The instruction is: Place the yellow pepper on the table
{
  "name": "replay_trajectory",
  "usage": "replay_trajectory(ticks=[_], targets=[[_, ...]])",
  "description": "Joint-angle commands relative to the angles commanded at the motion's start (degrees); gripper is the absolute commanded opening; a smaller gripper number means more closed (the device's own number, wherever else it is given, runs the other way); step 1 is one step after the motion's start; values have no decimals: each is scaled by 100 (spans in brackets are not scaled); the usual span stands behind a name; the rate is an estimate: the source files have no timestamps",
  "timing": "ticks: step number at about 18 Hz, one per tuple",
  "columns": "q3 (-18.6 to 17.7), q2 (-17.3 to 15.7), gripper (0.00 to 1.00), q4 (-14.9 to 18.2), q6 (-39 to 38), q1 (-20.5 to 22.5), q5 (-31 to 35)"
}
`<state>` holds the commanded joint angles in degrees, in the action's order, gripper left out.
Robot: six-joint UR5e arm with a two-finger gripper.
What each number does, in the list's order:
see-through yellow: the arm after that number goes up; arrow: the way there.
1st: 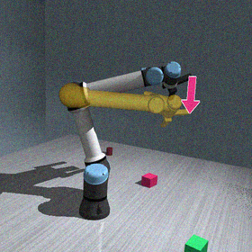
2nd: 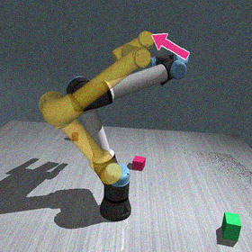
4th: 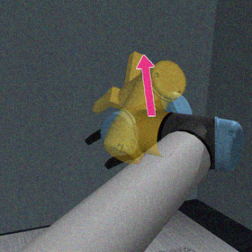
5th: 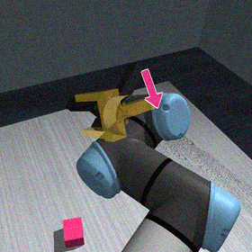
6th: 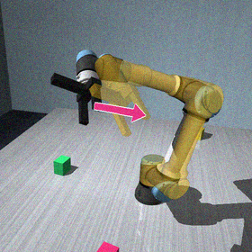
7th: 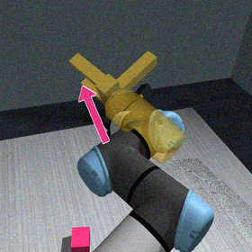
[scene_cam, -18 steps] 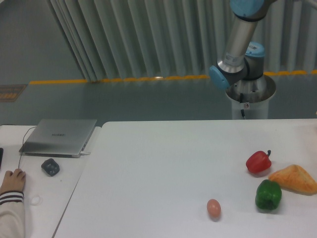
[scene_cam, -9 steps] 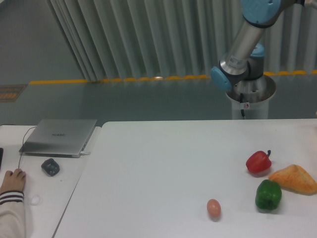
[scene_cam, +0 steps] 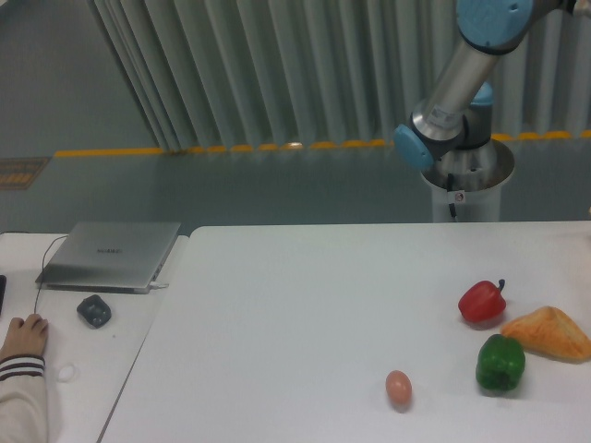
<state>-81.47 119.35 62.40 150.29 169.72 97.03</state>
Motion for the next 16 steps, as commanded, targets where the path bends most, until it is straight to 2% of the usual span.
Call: replay_trajectory(ticks=[16], targets=[[26, 123, 100, -35, -228, 9, -79]])
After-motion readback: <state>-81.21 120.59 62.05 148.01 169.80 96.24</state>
